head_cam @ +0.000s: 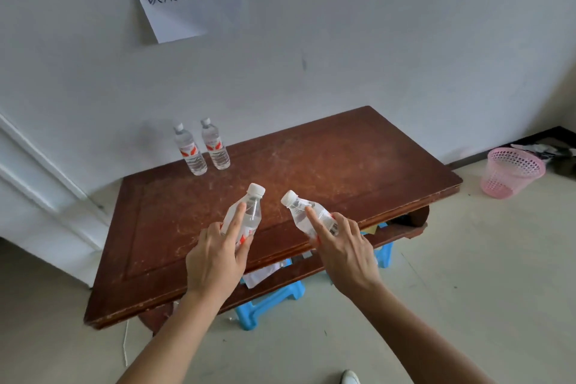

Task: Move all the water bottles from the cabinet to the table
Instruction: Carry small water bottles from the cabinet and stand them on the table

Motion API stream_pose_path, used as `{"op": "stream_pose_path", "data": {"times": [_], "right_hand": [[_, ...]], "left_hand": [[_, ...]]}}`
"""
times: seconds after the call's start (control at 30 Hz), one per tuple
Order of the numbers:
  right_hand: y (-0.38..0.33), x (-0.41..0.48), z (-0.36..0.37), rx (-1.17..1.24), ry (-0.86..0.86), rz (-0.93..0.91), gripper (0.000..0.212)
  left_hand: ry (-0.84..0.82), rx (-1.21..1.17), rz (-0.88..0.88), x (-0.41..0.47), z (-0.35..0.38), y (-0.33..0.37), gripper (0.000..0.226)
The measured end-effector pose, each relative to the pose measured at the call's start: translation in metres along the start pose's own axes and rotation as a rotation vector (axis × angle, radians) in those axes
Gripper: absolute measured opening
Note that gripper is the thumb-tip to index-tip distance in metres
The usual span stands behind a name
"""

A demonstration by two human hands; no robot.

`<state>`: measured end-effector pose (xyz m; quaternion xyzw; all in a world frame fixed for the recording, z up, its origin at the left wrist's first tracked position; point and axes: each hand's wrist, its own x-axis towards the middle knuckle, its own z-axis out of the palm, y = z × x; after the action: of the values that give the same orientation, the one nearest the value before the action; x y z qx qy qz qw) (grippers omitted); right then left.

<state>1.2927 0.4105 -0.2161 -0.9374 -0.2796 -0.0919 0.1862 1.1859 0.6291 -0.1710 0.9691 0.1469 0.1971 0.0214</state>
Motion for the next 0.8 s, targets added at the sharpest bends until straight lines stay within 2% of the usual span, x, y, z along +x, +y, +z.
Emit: {"op": "stream_pose_path", "data": {"times": [0.23,0.43,0.57,0.8], "right_hand": [[0.022,0.16,0.011,0.005,-0.063,-0.097,0.076],[0.02,0.242,0.05,-0.014,-0.089,-0.124,0.096],[0.008,0.296,0.07,0.04,-0.119,-0.044,0.08],[0.003,0.373,0.108,0.152,-0.056,0.092,0.076]], "left_hand": [[0.066,0.036,-0.13,0.121,0.031,-0.023,0.077],[0.087,-0.008,-0.177,0.189,0.073,-0.061,0.075],[0.045,-0.107,-0.181,0.245,0.106,-0.097,0.079],[0.002,-0.262,-0.112,0.324,0.164,-0.141,0.081]]}}
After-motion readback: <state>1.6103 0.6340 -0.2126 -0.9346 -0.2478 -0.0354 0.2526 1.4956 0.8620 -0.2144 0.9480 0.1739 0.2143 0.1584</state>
